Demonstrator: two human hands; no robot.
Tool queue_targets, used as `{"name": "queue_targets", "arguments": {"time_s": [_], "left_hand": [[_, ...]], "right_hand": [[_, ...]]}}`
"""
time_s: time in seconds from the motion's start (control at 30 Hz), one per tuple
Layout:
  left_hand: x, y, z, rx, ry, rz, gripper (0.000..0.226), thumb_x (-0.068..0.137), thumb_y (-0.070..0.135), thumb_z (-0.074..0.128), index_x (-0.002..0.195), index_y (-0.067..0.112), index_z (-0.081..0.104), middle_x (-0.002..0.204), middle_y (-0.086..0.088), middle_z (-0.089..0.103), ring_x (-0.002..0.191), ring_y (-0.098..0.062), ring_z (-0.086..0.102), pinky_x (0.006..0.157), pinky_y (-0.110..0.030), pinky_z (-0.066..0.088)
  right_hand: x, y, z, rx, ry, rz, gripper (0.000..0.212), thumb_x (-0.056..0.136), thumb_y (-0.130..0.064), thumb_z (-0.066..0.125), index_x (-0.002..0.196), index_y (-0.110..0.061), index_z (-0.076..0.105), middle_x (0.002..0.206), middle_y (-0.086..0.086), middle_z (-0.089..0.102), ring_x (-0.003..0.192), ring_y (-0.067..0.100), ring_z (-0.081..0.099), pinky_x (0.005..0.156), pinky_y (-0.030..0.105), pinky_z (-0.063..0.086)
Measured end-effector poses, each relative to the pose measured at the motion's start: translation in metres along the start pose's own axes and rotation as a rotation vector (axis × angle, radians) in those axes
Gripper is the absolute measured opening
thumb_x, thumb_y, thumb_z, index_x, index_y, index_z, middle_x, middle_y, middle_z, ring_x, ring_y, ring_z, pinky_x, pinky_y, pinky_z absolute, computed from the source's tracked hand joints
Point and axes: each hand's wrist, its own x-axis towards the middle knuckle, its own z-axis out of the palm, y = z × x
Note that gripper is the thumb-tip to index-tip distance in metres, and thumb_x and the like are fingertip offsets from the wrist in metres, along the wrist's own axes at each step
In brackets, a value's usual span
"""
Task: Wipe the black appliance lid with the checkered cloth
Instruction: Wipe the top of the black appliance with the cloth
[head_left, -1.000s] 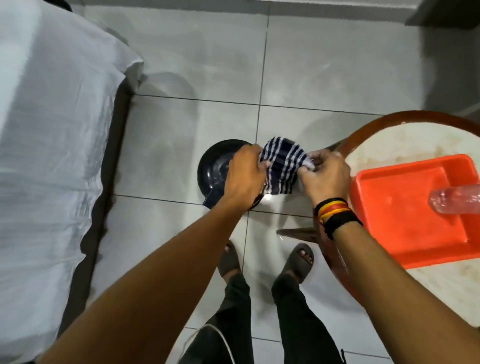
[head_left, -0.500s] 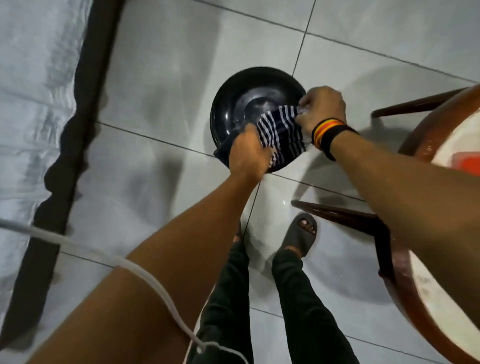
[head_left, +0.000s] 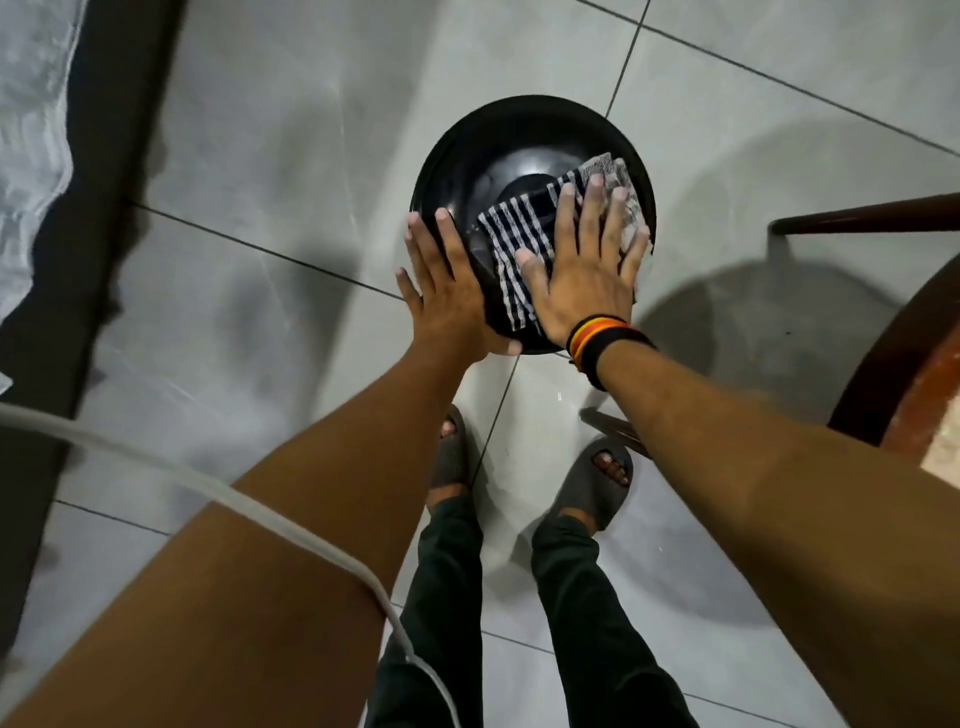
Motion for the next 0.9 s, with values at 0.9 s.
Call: {"name": "queue_targets", "arguments": {"time_s": [0.9], "left_hand": [[0.011,0.001,0.003,0.019,-0.106,-0.110,0.169,0.058,0.061,0.094,0.157,0.012,-0.034,0.163,-0.021,-0.043,0.152,-0.044,-0.036,0.124,-0.058,-0.014]], "right_hand": [[0.032,-0.013,-0.002,-0.193,-0.044,-0.436,0.063,0.107,-0.044,0.021,0.164,-0.026,0.002,0.174,0.006,0.000,0.160,0.031,-0.002,0.124,0.067,0.004]]}}
